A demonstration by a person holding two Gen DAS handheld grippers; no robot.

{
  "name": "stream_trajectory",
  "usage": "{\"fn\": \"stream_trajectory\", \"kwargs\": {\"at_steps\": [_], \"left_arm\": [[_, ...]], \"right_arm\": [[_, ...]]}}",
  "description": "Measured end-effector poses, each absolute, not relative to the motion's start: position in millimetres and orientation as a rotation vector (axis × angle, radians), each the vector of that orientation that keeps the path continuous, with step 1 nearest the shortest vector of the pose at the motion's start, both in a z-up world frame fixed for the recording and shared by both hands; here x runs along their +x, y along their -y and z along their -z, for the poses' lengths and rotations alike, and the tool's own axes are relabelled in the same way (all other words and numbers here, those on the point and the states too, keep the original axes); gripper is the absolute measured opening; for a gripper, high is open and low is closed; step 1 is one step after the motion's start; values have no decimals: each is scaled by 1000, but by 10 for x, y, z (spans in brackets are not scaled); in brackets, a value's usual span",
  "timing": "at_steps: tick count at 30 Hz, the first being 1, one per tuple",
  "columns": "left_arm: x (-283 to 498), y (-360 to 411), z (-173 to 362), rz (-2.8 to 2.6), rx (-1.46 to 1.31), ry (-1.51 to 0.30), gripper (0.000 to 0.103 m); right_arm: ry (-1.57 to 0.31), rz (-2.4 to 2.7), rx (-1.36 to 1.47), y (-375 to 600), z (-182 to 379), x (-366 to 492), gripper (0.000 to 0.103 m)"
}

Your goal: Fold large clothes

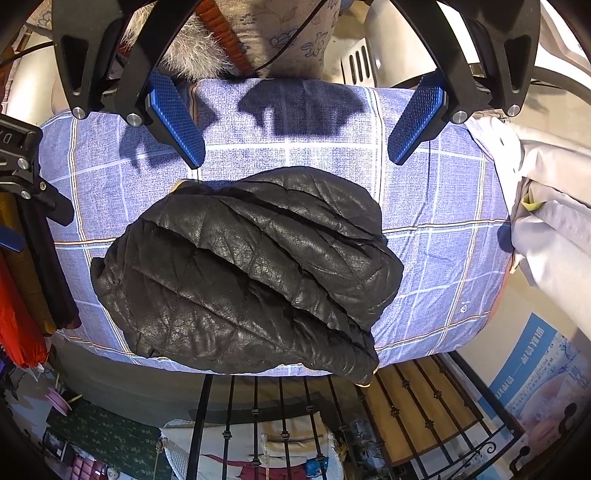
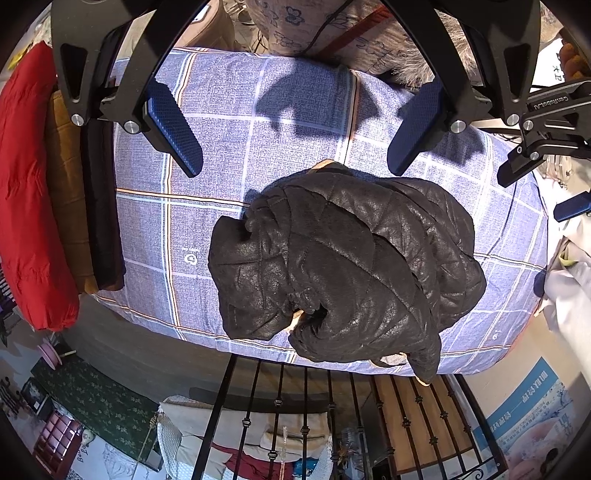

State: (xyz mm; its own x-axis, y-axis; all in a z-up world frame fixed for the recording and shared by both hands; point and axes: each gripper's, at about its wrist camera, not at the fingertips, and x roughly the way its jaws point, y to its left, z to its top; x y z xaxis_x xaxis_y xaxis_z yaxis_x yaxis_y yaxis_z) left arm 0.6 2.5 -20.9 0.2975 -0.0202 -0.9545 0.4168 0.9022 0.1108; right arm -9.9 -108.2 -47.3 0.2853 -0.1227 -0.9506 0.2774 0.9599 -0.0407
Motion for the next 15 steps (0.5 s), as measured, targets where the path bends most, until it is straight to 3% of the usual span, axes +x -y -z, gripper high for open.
{"fn": "stream_trajectory", "kwargs": {"at_steps": [8,11,15], "left_arm": [[432,-683,305,134,122,-1079,97],[491,-838,448,157,169,-999,97],[504,-813,874,221,304,-1038,97]], "right_arm": [[-1136,309,179,1477,390,-103,98],[-1135,242,186,1567,540,-40,98],[-1192,156,209,1549,969,89,98]]}}
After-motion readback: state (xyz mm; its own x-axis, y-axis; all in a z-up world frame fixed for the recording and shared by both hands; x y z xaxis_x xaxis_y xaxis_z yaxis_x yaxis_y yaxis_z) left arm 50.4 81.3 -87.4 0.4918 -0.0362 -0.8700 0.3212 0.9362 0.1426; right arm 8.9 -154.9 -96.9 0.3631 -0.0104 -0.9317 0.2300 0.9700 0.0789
